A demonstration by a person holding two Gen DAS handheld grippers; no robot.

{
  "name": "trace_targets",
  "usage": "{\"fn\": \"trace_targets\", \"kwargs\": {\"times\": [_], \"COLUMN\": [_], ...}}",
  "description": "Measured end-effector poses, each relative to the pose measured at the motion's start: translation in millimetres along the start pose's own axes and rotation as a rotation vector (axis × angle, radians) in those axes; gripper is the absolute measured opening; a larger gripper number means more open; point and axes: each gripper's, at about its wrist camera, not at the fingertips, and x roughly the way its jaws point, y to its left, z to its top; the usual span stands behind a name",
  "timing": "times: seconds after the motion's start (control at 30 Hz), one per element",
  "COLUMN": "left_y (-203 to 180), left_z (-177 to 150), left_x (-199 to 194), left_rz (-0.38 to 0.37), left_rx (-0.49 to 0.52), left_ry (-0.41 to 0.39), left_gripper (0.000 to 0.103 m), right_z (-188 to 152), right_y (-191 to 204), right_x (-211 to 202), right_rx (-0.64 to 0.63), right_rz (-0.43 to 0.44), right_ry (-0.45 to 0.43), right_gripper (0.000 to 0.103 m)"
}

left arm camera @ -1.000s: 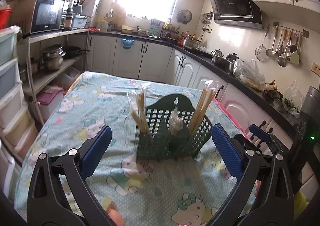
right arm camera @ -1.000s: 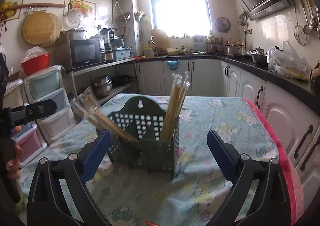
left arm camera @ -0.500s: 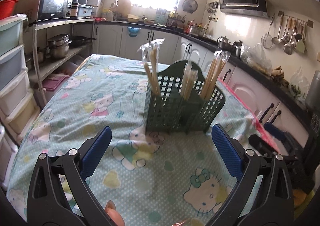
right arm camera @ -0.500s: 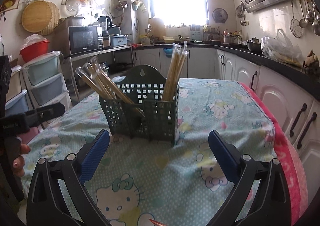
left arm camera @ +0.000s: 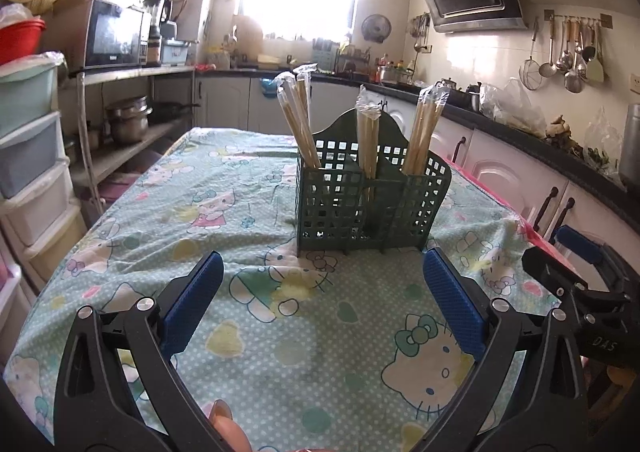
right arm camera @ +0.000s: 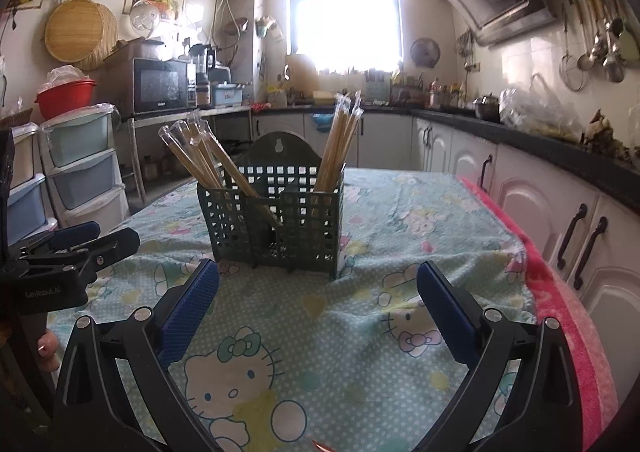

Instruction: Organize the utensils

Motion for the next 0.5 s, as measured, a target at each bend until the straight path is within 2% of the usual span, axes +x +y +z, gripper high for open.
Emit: {"fn": "trace_targets", "kwargs": {"times": [0.37, 0.5], "left_y": [-5, -6], "left_z": [-19, -29], "left_x": [-18, -21], "left_rz": [-0.034, -0.035], "left_rx": [-0.007, -0.004], "left_ry": [-0.085, -0.116], "left_gripper": [0.092, 0.092], "right_z": [-23, -32], "right_y": [6, 12], "right_x": [-23, -29], "right_rx": [0.039, 0.016], "right_rz": [0.010, -0.022], "right_ry": [-0.066, -0.114], "right_gripper": [0.096, 0.096]}}
